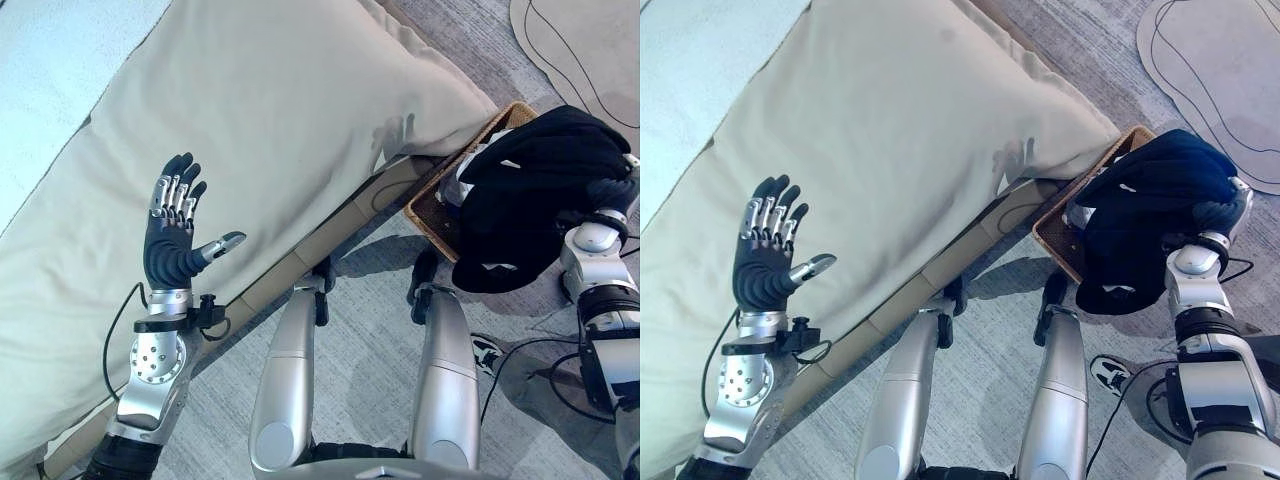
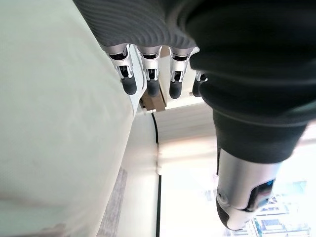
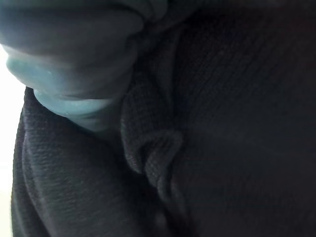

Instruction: Pick up clothes into the bucket

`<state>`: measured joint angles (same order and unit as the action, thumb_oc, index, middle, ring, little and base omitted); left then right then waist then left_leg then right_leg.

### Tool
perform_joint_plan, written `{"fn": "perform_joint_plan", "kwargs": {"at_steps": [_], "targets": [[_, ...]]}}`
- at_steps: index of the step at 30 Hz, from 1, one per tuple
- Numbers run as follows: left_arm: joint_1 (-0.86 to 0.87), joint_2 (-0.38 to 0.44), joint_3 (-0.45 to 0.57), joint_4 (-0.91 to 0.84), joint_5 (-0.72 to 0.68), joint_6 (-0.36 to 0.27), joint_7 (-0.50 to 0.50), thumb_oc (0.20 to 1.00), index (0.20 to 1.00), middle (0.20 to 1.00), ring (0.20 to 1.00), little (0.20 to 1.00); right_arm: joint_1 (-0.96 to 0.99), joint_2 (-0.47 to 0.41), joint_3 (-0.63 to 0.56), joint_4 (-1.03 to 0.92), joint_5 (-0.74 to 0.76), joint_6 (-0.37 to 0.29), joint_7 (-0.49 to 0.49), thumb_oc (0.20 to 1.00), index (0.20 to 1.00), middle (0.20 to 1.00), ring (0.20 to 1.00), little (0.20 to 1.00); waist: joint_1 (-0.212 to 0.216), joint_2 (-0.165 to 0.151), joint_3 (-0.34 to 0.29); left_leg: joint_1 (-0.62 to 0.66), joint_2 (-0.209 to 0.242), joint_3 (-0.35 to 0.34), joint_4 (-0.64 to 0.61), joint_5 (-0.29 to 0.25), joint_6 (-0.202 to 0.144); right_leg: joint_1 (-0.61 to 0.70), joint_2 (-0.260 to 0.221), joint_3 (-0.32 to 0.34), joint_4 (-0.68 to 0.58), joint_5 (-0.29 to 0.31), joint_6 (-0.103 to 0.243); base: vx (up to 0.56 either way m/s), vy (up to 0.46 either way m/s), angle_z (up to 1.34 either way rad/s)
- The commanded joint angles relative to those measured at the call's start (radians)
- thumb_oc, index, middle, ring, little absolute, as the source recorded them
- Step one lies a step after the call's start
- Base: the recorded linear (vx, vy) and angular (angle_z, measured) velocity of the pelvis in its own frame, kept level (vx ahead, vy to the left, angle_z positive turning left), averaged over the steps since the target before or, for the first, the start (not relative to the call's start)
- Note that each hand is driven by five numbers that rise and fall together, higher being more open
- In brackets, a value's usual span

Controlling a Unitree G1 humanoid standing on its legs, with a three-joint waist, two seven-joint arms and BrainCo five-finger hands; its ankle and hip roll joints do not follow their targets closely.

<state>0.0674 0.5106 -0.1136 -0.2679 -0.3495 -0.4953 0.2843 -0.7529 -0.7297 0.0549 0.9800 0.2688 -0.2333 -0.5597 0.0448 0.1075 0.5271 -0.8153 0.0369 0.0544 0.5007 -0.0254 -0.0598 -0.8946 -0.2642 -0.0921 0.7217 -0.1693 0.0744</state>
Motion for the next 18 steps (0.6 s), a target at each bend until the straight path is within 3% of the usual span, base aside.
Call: {"fn": "perform_joint_plan", "kwargs": {"at_steps": [1,10,16,18], "targets": [[0.021,-0.002,0.01,-0.051,-0.008,-0.061,0.031,1.0,1.0,1.0,1.0,1.0,-0.045,-0.054,0.012,-0.06,0.016,-0.074,-0.069,0.2,0.2,0.2,0.2,0.2,-0.021,-0.023,-0.073,-0.036,0.004,-0.001,0.076,-0.05,0.02,0.043,-0.018,0.057,-0.05,0.063,0.049,0.0,0.0,0.0],[0.021,-0.001,0.002,-0.046,-0.001,-0.07,0.059,1.0,1.0,1.0,1.0,1.0,-0.063,-0.027,0.02,0.029,0.022,-0.067,-0.088,0.2,0.2,0.2,0.2,0.2,-0.013,-0.017,-0.057,-0.067,-0.001,0.0,0.086,-0.053,0.023,0.018,-0.021,0.064,-0.045,0.065,0.047,0.0,0.003,0.01],[0.004,0.014,-0.02,-0.046,-0.006,-0.069,0.047,1.0,1.0,1.0,1.0,1.0,-0.094,-0.004,0.069,0.22,0.023,-0.018,-0.029,0.2,0.2,0.2,0.2,0.2,-0.001,0.01,-0.036,-0.144,-0.013,0.004,0.141,-0.06,0.026,-0.062,-0.029,0.088,0.012,0.054,0.046,-0.04,0.017,0.07],[-0.008,0.017,-0.031,-0.05,-0.011,-0.074,0.044,1.0,1.0,1.0,1.0,1.0,-0.129,-0.027,0.084,0.297,0.01,0.011,-0.013,0.2,0.2,0.2,0.2,0.2,0.012,0.033,-0.035,-0.199,-0.023,0.007,0.176,-0.065,0.028,-0.124,-0.04,0.107,0.061,0.045,0.045,-0.05,0.016,0.05]]}}
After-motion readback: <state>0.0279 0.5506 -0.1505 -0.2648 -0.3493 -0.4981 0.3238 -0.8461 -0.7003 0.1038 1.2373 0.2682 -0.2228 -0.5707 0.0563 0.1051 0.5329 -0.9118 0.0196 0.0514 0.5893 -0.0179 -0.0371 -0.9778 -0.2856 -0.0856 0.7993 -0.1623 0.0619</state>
